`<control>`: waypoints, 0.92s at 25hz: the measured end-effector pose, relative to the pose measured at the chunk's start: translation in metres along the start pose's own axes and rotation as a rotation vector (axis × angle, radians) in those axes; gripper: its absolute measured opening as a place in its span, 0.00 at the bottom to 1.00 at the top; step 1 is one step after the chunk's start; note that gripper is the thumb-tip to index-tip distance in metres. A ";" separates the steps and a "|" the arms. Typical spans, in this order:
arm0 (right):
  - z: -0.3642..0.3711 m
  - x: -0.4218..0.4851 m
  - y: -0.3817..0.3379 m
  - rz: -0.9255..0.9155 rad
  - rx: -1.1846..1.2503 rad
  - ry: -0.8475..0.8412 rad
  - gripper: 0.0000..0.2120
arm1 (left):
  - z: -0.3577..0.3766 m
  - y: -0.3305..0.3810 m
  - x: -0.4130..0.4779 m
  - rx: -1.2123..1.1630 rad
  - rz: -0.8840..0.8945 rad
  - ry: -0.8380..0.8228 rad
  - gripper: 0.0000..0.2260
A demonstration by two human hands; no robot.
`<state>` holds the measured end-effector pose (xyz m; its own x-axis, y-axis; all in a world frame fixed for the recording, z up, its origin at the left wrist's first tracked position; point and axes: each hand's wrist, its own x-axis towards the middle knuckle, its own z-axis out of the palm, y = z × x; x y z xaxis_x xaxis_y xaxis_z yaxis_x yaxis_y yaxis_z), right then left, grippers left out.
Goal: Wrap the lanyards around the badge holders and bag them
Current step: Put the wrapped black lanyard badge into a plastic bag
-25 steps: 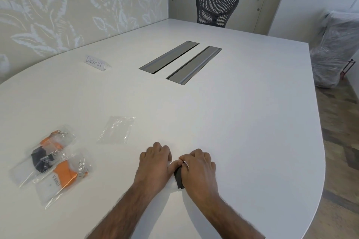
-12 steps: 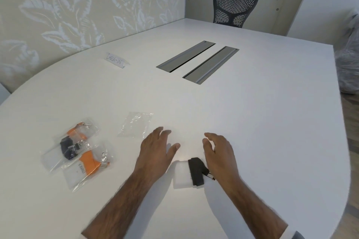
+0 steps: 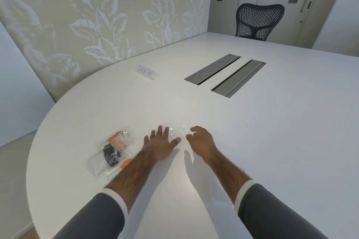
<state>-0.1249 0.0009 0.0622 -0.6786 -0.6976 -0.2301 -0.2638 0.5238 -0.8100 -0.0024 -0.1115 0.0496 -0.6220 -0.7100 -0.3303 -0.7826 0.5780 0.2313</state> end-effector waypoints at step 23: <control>0.019 -0.033 -0.027 -0.004 -0.106 0.338 0.04 | -0.018 -0.011 -0.035 -0.275 0.432 0.227 0.17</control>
<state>-0.0826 0.0008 0.0816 -0.8612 -0.5078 -0.0207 -0.3247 0.5811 -0.7462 0.0273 -0.1001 0.0752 -0.8541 -0.5180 0.0462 -0.4142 0.7313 0.5419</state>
